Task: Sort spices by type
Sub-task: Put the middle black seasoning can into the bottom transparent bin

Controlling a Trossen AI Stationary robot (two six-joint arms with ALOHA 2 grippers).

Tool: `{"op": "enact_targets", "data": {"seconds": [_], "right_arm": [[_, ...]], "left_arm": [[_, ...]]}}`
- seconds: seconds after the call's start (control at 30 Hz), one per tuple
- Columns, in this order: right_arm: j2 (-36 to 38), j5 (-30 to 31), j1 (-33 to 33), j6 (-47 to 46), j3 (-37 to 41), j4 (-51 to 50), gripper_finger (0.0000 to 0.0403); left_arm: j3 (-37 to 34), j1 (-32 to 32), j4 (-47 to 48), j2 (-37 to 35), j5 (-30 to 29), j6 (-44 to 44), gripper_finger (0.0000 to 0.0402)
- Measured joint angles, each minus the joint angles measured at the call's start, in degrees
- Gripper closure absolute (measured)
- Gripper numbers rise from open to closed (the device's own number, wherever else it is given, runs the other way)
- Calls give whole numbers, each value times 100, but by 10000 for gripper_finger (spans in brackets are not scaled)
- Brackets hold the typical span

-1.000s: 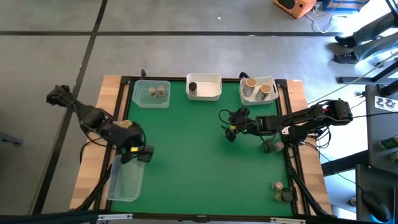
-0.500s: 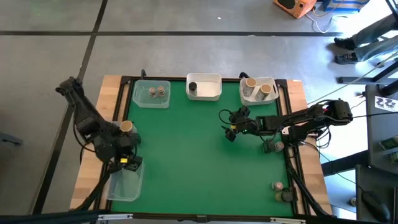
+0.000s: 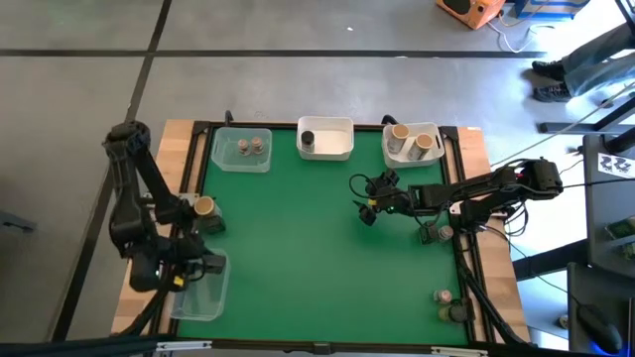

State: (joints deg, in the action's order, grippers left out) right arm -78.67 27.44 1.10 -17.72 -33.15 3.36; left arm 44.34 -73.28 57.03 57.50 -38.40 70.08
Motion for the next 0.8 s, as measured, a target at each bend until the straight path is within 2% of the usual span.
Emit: {"op": "enact_targets", "data": {"seconds": [0.27,0.63,0.8], "right_arm": [[0,-260,0,-5,0,0,13],[0,-260,0,-10,0,0,13],[0,-260,0,-146,0,0,13]], "left_arm": [[0,-531,658,919,-230,1122,284],[-6,-778,678,1860,-413,1801,279],[-272,-786,320,1934,-431,1981,273]]}}
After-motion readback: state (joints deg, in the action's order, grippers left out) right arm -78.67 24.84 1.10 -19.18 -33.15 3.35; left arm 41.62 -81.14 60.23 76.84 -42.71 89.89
